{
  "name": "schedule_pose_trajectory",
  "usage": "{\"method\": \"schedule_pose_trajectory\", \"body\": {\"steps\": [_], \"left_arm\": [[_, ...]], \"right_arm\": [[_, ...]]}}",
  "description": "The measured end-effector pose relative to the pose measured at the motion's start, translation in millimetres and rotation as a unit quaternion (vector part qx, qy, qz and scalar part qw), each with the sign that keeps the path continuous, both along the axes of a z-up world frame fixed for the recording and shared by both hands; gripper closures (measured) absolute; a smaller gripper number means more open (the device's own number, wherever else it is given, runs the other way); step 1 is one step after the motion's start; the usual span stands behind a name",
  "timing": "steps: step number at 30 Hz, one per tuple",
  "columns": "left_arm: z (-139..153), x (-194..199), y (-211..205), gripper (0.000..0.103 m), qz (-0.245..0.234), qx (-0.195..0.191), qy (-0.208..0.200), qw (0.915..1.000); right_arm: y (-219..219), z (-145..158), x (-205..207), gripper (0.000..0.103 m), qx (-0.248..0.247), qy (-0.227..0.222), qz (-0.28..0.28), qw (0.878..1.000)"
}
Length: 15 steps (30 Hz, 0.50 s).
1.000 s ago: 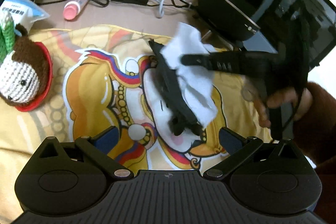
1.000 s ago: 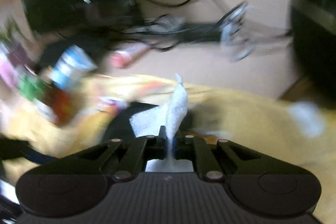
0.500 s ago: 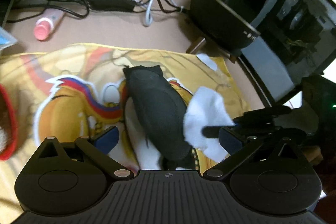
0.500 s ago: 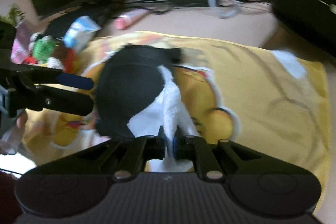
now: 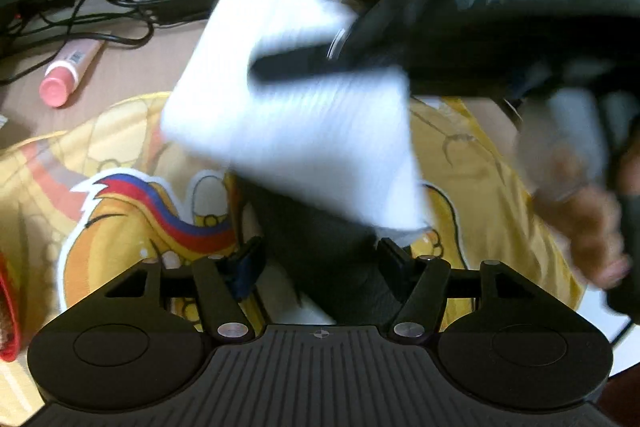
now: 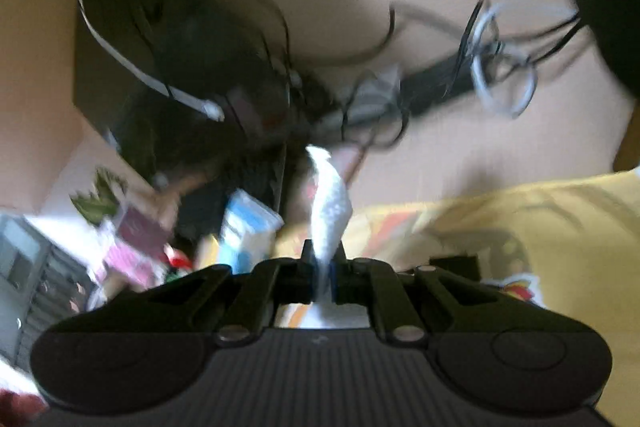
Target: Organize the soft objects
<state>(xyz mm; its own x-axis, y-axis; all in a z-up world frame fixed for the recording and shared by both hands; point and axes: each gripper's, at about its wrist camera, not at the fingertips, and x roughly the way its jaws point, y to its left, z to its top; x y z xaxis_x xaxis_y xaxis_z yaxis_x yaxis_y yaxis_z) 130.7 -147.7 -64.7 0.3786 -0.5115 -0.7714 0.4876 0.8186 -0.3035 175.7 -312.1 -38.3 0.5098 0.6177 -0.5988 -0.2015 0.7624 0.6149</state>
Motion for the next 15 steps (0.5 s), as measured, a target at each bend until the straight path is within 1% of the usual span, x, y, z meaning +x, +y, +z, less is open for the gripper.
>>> {"method": "schedule_pose_trajectory", "body": {"steps": [2, 3, 5, 6, 8, 10, 11, 12, 13, 14, 15], "left_arm": [[-1, 0, 3, 0.037, 0.004, 0.000, -0.003, 1.0000], [-1, 0, 4, 0.037, 0.005, 0.000, -0.004, 1.0000], [-2, -1, 5, 0.035, 0.006, -0.001, -0.006, 1.0000], [-3, 0, 5, 0.033, 0.006, -0.004, -0.005, 1.0000], [-4, 3, 3, 0.019, 0.006, -0.014, 0.000, 0.9999], [-4, 6, -3, 0.014, 0.006, -0.016, 0.002, 0.9999], [-4, 7, -8, 0.015, 0.005, -0.010, -0.003, 0.9999], [-4, 8, -13, 0.017, 0.003, -0.003, -0.008, 1.0000], [-3, 8, -20, 0.031, -0.001, 0.009, -0.019, 0.9998], [-2, 6, -26, 0.058, -0.009, 0.028, -0.032, 0.9991], [0, 5, -30, 0.061, -0.023, 0.040, -0.042, 0.9980]], "right_arm": [[3, -12, -3, 0.095, -0.059, 0.005, 0.004, 0.998], [0, -16, -7, 0.095, -0.080, 0.006, 0.003, 0.997], [-10, -20, -17, 0.095, -0.104, 0.011, -0.002, 0.995], [-15, -22, -23, 0.095, -0.124, 0.012, -0.007, 0.992], [-25, -22, -35, 0.095, -0.172, 0.011, -0.019, 0.985], [-35, -21, -44, 0.095, -0.191, 0.011, -0.030, 0.981], [-41, -20, -48, 0.095, -0.187, 0.014, -0.039, 0.982], [-48, -17, -51, 0.094, -0.175, 0.017, -0.049, 0.983], [-54, -12, -54, 0.094, -0.165, 0.018, -0.061, 0.984], [-59, -8, -57, 0.094, -0.156, 0.017, -0.072, 0.985], [-64, -4, -61, 0.094, -0.150, 0.015, -0.082, 0.985]]}}
